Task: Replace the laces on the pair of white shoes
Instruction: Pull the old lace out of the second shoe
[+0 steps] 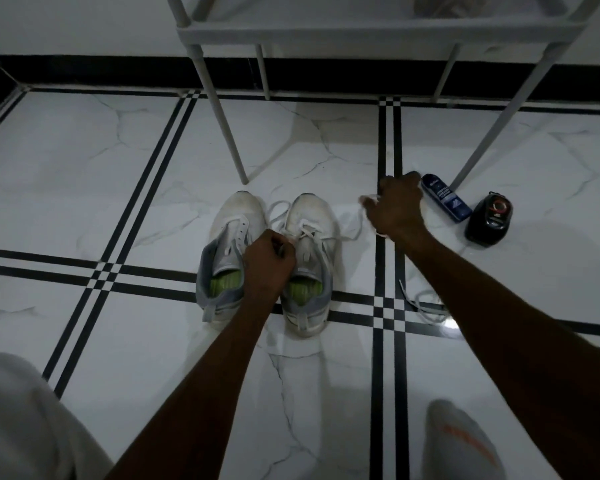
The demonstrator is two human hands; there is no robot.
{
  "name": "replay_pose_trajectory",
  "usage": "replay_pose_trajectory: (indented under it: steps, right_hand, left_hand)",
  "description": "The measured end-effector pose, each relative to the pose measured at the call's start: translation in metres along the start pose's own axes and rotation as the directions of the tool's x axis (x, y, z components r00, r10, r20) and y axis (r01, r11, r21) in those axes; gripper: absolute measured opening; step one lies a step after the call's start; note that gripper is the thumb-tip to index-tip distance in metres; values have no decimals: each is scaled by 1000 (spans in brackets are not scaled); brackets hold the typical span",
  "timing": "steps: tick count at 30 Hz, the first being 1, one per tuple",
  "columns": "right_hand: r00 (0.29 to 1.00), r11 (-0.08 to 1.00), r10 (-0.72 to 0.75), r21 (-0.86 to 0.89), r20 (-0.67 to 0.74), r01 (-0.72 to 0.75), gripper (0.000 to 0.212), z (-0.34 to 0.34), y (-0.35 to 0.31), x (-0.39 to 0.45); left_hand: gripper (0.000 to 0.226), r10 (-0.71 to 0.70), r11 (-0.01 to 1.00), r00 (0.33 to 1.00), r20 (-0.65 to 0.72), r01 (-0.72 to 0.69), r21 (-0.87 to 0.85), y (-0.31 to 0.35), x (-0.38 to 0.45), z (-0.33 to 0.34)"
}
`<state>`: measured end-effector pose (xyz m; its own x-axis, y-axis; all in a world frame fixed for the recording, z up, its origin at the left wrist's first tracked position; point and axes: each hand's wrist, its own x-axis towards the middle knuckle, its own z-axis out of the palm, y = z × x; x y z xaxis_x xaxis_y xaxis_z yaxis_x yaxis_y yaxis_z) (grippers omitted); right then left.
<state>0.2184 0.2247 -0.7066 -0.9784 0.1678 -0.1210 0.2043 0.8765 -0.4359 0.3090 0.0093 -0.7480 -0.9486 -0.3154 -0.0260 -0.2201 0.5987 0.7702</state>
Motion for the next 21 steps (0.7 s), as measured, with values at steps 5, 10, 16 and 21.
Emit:
replay_pose_trajectory:
  steps: [5,10,16,21]
  right_hand:
    - [895,996,-72,70,440,46,67,31,-37,-44]
    - [955,995,-95,29,280,91,37,53,-35,-59]
    - [934,999,1,49,358,-19,16,43,-23,-37]
    - [916,998,-39,63,399,15,27,45,-26,-38]
  left_hand:
    - [19,41,997,998,44,-44,58,6,2,1]
    - [11,146,983,988,58,-151,102,4,2,0]
    - [9,93,986,994,-64,-83,148,1,7,-2]
    - [44,322,843,938,131,-347,411,24,5,12]
